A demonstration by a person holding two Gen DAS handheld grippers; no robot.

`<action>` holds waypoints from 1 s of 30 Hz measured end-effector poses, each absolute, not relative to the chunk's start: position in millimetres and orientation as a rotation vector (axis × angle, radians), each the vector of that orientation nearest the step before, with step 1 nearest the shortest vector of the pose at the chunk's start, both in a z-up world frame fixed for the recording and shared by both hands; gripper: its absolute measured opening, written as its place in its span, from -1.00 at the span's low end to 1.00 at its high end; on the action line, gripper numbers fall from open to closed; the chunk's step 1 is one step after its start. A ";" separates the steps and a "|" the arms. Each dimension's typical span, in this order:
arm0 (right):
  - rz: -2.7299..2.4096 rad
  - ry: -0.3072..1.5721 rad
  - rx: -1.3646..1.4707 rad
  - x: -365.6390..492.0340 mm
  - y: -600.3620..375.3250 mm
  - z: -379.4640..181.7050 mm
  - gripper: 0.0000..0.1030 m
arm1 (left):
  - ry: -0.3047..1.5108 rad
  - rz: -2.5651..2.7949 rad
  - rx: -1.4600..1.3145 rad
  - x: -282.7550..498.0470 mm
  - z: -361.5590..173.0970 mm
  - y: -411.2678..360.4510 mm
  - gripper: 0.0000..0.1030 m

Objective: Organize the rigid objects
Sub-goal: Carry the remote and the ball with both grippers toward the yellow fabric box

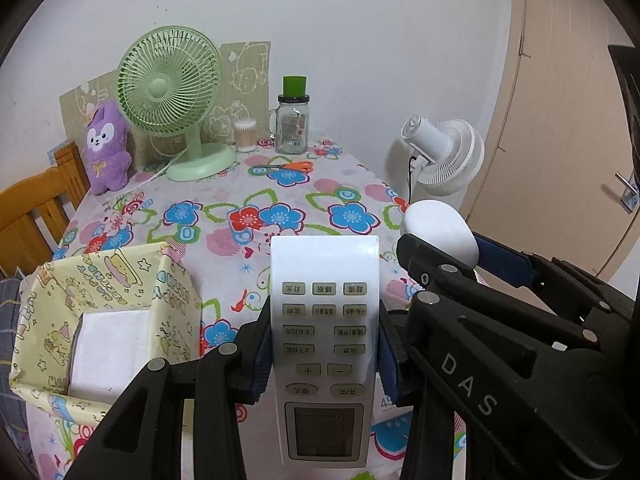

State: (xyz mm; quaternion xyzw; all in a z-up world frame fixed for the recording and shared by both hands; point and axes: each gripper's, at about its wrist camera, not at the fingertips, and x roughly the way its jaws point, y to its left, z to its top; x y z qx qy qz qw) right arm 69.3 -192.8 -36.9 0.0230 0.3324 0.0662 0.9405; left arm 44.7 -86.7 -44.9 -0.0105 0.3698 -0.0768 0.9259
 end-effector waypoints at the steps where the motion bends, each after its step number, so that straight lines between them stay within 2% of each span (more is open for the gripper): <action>1: 0.139 0.676 0.046 69.1 -191.4 -35.1 -0.02 | 0.759 -0.156 -0.024 43.9 -43.7 -85.1 -0.13; 30: 0.236 0.654 0.029 77.9 -133.3 8.3 -0.02 | 0.740 -0.108 -0.029 48.4 -3.3 -30.7 -0.13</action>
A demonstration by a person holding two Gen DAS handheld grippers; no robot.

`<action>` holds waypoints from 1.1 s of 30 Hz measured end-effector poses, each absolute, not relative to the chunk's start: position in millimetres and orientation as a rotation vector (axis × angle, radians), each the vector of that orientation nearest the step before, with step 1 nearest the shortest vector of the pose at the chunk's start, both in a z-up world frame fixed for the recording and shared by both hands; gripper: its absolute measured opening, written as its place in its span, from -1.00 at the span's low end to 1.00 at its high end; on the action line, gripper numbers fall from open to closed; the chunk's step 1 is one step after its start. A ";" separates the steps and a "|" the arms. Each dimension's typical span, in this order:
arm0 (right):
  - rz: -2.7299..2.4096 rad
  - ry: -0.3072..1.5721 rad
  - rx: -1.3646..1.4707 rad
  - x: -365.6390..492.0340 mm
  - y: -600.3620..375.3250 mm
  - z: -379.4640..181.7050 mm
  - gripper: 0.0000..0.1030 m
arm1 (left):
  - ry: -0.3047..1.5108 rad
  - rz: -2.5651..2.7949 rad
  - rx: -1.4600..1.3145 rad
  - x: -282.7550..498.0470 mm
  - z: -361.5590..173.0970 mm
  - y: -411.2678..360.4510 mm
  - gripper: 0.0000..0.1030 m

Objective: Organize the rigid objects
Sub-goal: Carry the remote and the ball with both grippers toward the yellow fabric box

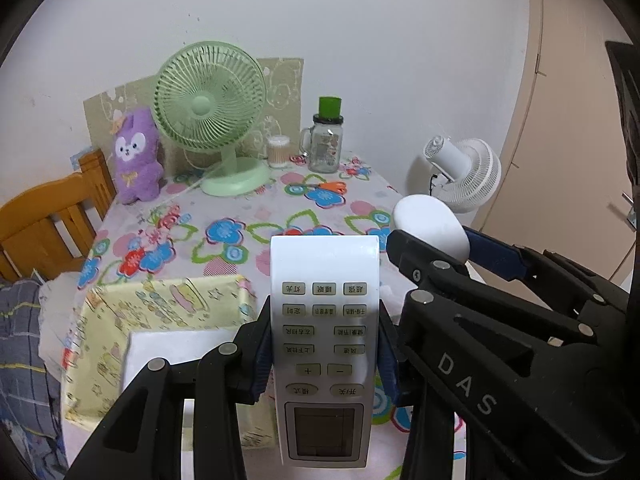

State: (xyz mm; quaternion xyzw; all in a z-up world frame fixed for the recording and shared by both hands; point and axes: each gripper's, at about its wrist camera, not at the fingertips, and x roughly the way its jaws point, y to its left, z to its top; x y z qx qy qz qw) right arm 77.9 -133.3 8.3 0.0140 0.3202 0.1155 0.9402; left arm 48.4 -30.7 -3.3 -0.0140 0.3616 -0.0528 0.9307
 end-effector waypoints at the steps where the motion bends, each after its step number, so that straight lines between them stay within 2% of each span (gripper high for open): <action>1: 0.239 0.651 0.033 78.1 -130.7 10.2 -0.02 | 0.731 -0.103 -0.022 48.1 -1.1 -28.3 -0.13; 23: 0.288 0.653 0.005 88.0 -66.5 18.6 -0.02 | 0.724 -0.070 -0.053 50.8 3.5 30.9 -0.13; 33: 0.317 0.698 -0.001 97.2 -35.9 5.2 -0.02 | 0.754 -0.047 -0.057 56.6 -8.9 57.4 -0.13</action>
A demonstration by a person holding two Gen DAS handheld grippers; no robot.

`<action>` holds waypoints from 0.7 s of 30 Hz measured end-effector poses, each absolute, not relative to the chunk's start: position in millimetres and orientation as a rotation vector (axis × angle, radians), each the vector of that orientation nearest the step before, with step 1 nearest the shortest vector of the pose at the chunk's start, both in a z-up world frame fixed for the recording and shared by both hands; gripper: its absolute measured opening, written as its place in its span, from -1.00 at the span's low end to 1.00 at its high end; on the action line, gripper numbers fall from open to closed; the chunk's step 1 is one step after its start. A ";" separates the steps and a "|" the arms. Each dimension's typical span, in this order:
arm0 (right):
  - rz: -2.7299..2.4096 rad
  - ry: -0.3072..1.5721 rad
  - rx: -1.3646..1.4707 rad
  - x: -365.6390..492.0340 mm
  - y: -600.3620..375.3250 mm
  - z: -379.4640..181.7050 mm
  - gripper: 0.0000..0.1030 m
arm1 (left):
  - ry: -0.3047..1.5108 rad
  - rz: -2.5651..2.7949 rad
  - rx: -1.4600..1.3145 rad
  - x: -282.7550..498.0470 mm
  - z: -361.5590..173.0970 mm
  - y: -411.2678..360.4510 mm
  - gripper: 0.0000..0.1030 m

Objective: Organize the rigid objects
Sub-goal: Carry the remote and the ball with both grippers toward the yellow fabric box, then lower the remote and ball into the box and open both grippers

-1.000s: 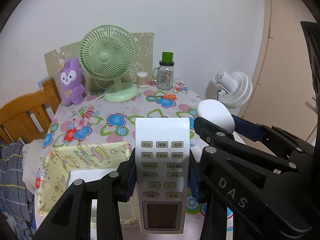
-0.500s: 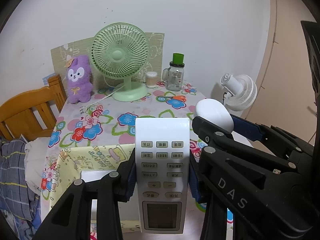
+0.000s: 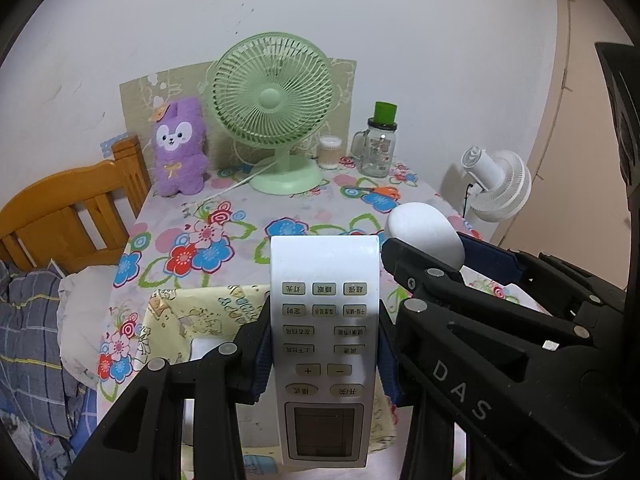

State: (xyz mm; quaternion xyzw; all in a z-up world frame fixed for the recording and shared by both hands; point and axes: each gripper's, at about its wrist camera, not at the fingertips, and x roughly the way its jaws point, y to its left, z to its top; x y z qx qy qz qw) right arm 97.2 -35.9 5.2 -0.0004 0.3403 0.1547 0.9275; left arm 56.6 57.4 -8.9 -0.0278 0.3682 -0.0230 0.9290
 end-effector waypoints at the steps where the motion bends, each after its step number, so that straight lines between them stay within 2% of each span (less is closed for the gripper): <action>1: 0.321 0.703 -0.003 97.8 -33.0 3.0 -0.02 | 0.759 -0.044 -0.056 57.4 -11.1 59.4 -0.13; 21: 0.388 0.813 -0.030 114.0 20.7 -41.4 -0.02 | 0.856 0.047 -0.070 73.3 -56.2 103.0 -0.13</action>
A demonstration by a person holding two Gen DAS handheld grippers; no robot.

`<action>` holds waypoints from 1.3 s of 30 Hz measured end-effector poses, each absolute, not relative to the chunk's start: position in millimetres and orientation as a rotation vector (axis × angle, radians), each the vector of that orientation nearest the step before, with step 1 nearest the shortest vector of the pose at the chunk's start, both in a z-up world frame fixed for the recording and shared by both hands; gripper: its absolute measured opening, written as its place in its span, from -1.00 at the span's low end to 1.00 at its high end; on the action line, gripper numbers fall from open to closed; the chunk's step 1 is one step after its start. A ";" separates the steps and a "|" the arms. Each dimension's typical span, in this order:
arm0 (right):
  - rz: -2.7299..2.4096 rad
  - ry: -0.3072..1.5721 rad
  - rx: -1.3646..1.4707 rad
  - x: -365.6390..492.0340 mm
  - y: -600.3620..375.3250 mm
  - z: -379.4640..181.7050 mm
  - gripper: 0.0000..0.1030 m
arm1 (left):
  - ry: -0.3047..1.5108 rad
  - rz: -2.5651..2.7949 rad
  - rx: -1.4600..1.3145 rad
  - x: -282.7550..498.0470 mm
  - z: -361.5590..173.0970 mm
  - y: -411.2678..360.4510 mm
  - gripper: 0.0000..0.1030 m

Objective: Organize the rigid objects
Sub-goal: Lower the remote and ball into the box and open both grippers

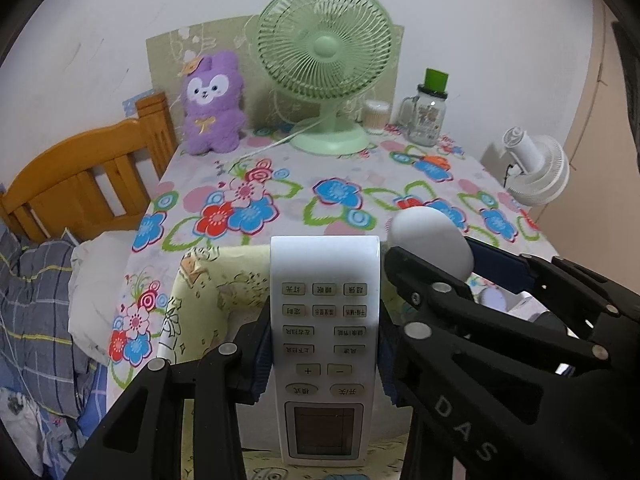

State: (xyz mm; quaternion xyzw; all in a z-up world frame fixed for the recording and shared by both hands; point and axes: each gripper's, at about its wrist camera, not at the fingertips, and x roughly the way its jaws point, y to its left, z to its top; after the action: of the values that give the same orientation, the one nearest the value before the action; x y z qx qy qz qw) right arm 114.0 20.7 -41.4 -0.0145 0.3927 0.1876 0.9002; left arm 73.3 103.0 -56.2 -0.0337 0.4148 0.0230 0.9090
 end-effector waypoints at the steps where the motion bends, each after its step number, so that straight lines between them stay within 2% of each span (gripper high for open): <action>1: 0.386 0.818 -0.031 114.2 21.8 -43.9 -0.02 | 0.861 0.050 -0.069 74.1 -58.2 103.9 -0.13; 8: 0.373 0.855 -0.040 117.7 24.0 -62.3 -0.02 | 0.917 0.064 -0.078 82.8 -82.4 110.8 -0.10; 12: 0.379 0.869 -0.028 119.1 25.7 -68.1 -0.01 | 0.888 0.082 -0.054 82.9 -82.8 110.8 -0.05; 14: 0.377 0.864 -0.032 119.4 25.8 -68.3 -0.01 | 0.889 0.089 -0.050 83.5 -83.9 112.3 0.25; 15: 0.375 0.862 -0.033 119.5 26.1 -69.0 -0.02 | 0.891 0.091 -0.050 83.9 -84.9 113.0 0.48; 16: 0.373 0.859 -0.036 119.7 26.5 -69.8 -0.02 | 0.894 0.091 -0.054 84.5 -86.0 113.6 0.57; 20: 0.374 0.855 -0.031 120.2 26.0 -70.9 0.00 | 0.905 0.091 -0.071 85.4 -86.7 114.7 0.66; 25: 0.379 0.854 -0.021 120.2 24.6 -69.5 0.01 | 0.888 0.071 -0.076 80.8 -83.2 111.7 0.99; 30: 0.378 0.849 -0.038 114.7 25.4 -66.5 0.06 | 0.875 0.068 -0.083 76.1 -81.0 110.8 0.99; 33: 0.392 0.835 -0.051 108.9 24.8 -62.3 0.19 | 0.868 0.066 -0.089 71.3 -79.0 111.3 0.99; 37: 0.368 0.779 -0.081 97.1 21.6 -53.1 0.62 | 0.852 0.080 -0.083 63.6 -75.2 110.3 0.99; 39: 0.361 0.742 -0.099 90.2 18.3 -47.6 0.67 | 0.848 0.079 -0.081 60.3 -72.7 108.1 0.99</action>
State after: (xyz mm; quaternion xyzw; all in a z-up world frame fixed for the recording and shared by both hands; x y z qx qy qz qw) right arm 90.2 18.3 -47.6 -0.0480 0.3603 0.1752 0.9150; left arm 60.3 108.1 -72.7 -0.0394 0.4112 0.0384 0.9099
